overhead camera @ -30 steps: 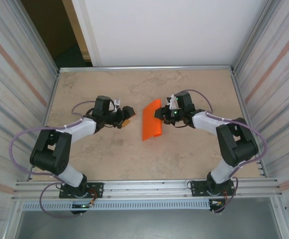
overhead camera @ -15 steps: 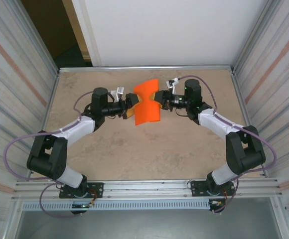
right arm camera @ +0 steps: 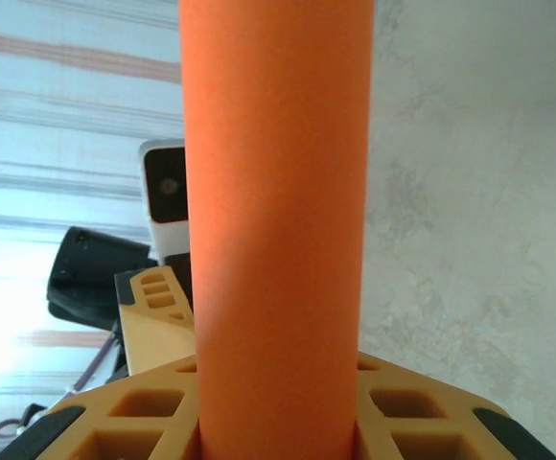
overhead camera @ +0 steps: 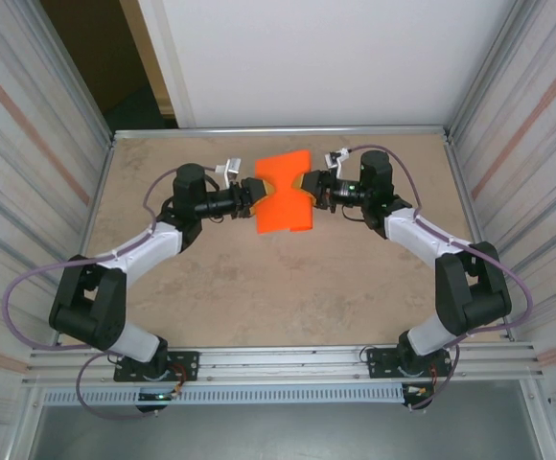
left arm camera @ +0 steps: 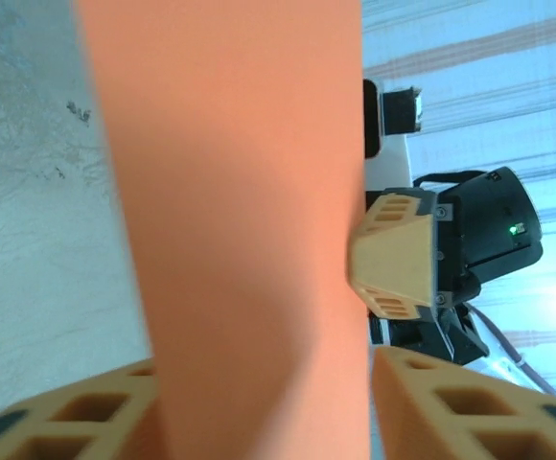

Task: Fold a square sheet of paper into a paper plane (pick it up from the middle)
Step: First fold in half a square sheet of paper at the center of the table.

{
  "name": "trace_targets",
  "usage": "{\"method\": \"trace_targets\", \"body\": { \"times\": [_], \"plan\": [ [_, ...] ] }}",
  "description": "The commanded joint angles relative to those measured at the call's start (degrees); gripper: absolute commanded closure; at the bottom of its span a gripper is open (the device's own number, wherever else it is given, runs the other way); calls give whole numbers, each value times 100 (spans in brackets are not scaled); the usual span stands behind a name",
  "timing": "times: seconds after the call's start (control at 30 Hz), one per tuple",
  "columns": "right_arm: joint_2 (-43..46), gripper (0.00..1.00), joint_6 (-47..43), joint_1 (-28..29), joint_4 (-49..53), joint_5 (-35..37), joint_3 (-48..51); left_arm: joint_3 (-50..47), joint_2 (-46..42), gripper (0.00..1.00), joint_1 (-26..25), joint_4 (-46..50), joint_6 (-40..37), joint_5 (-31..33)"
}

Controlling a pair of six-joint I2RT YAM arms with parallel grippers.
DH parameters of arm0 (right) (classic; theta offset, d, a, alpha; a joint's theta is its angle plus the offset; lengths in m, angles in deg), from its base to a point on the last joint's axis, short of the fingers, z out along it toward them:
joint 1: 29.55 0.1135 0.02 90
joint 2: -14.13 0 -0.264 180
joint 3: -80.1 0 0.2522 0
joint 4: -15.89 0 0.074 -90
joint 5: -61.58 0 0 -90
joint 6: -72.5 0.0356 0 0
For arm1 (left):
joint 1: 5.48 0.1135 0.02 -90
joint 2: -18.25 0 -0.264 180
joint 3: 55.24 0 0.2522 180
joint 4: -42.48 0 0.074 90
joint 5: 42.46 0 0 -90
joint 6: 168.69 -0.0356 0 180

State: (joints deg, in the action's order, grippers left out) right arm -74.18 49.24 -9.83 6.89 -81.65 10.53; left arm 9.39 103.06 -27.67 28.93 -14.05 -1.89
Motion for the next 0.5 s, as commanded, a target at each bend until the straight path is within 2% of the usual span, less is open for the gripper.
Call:
{"method": "trace_targets", "body": {
  "times": [0.0,0.2,0.27,0.33,0.4,0.47],
  "plan": [
    [227,69,-477,-28,511,83,-56,-84,-202,63,73,-113,-68,-12],
    [166,68,-689,-21,825,189,-35,-8,-151,86,92,140,-134,4],
    [136,64,-831,-22,1080,294,-65,27,-121,94,93,314,-226,20],
    [129,52,-1121,-58,1647,524,-143,59,-114,100,107,604,-389,78],
    [165,31,-1648,-165,2655,1100,-283,159,-88,100,111,1133,-714,173],
    [272,17,-2045,-324,3382,1809,-346,317,-61,100,78,1904,-1104,362]
  ]
}}
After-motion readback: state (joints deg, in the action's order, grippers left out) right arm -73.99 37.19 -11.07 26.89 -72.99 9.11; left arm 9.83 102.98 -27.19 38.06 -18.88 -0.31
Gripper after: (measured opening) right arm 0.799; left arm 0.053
